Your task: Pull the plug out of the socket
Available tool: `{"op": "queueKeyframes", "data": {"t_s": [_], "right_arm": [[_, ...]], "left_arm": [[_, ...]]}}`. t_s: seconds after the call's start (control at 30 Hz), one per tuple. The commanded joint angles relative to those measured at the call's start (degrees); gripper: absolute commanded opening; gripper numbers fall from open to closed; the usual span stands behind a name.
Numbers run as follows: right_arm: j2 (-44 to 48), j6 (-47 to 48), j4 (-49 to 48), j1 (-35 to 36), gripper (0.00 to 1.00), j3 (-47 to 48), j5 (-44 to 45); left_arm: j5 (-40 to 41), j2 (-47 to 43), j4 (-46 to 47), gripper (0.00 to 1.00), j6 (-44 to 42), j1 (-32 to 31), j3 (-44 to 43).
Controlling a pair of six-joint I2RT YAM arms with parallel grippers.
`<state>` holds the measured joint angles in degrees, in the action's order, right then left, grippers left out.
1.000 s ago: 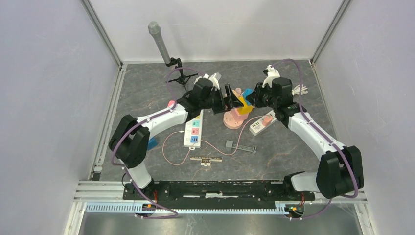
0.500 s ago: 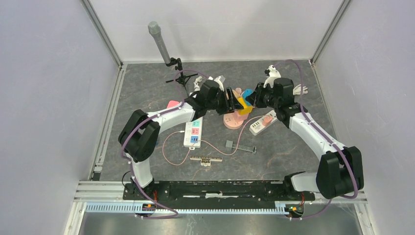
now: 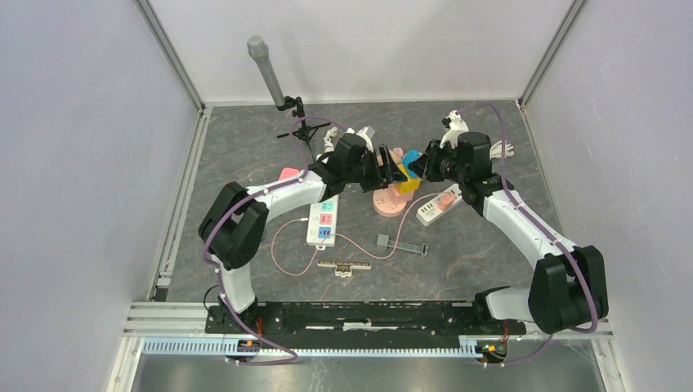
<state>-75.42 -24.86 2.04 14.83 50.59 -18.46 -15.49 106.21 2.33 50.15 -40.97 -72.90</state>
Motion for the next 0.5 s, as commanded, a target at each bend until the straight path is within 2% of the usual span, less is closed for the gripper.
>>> {"op": "queueKeyframes", "data": {"t_s": [0.0,0.17,0.27,0.47], "right_arm": [[2.26,-0.99,-2.51,0.11,0.0,0.47,-3.09],[2.72,-1.11,-2.2,0.02,0.0,1.15,-3.57],[2.85,-1.32,-2.2,0.02,0.0,1.69,-3.78],[2.4,-3.24,-3.56,-0.95,0.0,2.28,-7.3]], "left_arm": [[0.37,0.03,0.57,0.74,-1.31,-0.07,-2.0],[2.3,1.98,-2.02,0.6,-2.0,-0.07,-1.87],[3.8,2.23,-4.84,0.57,-2.87,-0.07,-1.44],[5.72,3.16,-7.81,0.45,-4.49,-0.07,-0.63]]}}
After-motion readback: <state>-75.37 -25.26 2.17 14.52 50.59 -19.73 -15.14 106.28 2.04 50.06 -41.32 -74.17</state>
